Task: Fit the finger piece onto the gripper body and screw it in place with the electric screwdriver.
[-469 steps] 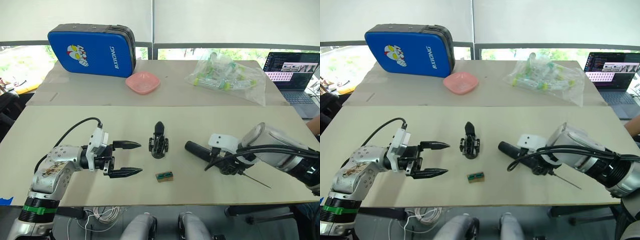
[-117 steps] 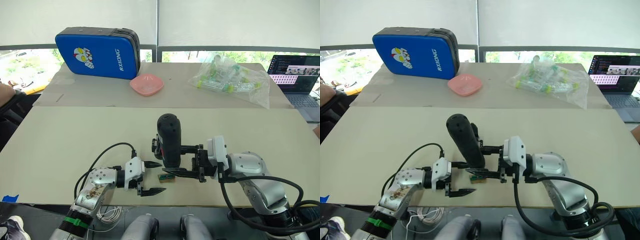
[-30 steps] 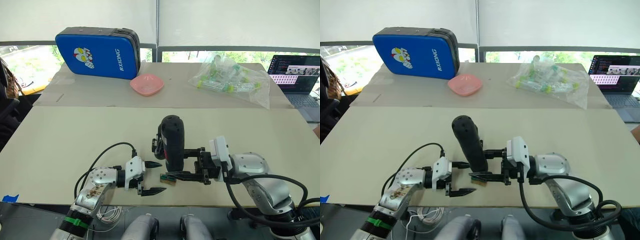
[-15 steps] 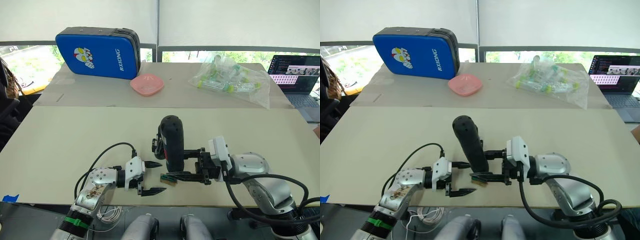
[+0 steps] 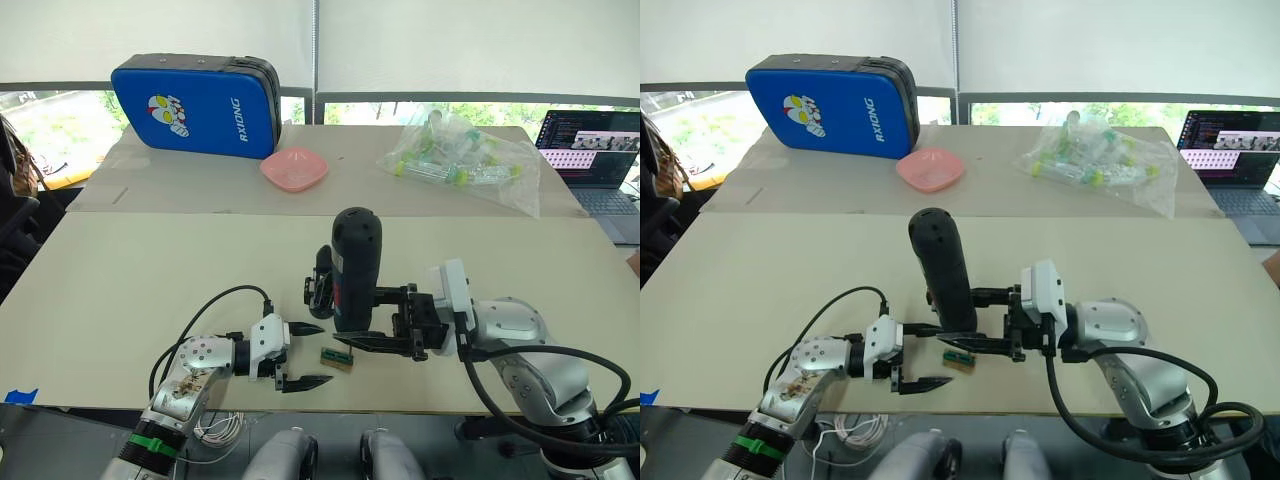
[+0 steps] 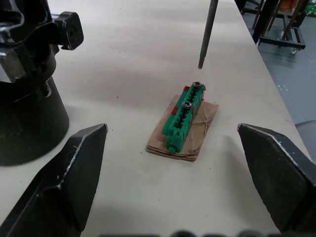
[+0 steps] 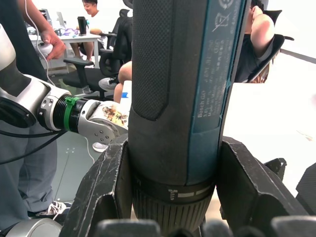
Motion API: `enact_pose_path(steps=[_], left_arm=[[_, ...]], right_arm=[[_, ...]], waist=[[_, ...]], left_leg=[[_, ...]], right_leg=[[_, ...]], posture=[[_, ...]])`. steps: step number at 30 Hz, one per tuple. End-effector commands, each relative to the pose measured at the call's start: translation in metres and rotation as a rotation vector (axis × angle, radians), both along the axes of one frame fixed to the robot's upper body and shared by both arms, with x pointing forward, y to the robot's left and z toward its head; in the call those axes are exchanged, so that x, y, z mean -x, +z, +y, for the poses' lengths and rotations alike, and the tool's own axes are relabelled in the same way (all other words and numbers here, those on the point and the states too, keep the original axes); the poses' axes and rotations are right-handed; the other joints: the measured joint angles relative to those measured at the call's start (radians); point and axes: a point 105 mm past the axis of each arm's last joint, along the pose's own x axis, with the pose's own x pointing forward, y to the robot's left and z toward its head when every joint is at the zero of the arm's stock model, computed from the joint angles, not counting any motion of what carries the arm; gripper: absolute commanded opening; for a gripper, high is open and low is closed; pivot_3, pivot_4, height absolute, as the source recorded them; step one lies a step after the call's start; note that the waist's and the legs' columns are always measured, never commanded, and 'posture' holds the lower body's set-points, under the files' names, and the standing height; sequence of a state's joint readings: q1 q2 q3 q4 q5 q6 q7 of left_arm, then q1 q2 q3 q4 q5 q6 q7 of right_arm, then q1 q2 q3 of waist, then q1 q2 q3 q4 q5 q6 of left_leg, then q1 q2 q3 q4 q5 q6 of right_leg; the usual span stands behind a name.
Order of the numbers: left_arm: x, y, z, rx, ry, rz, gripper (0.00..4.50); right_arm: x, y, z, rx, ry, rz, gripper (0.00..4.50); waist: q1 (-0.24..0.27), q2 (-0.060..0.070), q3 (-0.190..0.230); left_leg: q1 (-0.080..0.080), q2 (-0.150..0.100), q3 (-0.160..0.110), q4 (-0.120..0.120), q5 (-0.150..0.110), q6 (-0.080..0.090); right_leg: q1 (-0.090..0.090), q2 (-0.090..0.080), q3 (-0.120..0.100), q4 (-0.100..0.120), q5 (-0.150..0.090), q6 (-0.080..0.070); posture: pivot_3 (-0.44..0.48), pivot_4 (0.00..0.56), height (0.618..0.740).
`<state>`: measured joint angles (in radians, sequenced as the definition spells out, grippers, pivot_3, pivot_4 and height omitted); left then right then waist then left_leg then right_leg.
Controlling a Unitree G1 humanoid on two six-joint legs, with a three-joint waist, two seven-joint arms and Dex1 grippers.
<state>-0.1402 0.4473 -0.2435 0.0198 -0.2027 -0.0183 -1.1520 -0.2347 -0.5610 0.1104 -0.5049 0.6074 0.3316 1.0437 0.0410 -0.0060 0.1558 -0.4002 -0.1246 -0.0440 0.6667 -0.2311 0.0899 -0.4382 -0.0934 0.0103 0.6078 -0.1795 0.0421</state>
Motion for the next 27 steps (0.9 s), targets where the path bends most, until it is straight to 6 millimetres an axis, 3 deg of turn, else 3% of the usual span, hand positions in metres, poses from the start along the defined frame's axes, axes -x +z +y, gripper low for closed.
enact_pose_path(steps=[1, 27], left_arm=[[0.01, -0.019, -0.002, -0.024, -0.016, 0.08, 4.5], [0.011, -0.021, -0.001, -0.026, -0.016, 0.084, 4.5]], right_arm=[[0.005, 0.01, 0.003, -0.028, 0.018, -0.074, 1.96], [0.005, 0.001, -0.001, -0.011, 0.014, -0.063, 1.96]], waist=[[0.0, 0.0, 0.0], [0.0, 0.0, 0.0]], left_leg=[[0.0, 0.0, 0.0, 0.0, 0.0, 0.0], [0.0, 0.0, 0.0, 0.0, 0.0, 0.0]], right_leg=[[0.0, 0.0, 0.0, 0.0, 0.0, 0.0], [0.0, 0.0, 0.0, 0.0, 0.0, 0.0]], posture=[[0.0, 0.15, 0.74], [0.0, 0.15, 0.74]])
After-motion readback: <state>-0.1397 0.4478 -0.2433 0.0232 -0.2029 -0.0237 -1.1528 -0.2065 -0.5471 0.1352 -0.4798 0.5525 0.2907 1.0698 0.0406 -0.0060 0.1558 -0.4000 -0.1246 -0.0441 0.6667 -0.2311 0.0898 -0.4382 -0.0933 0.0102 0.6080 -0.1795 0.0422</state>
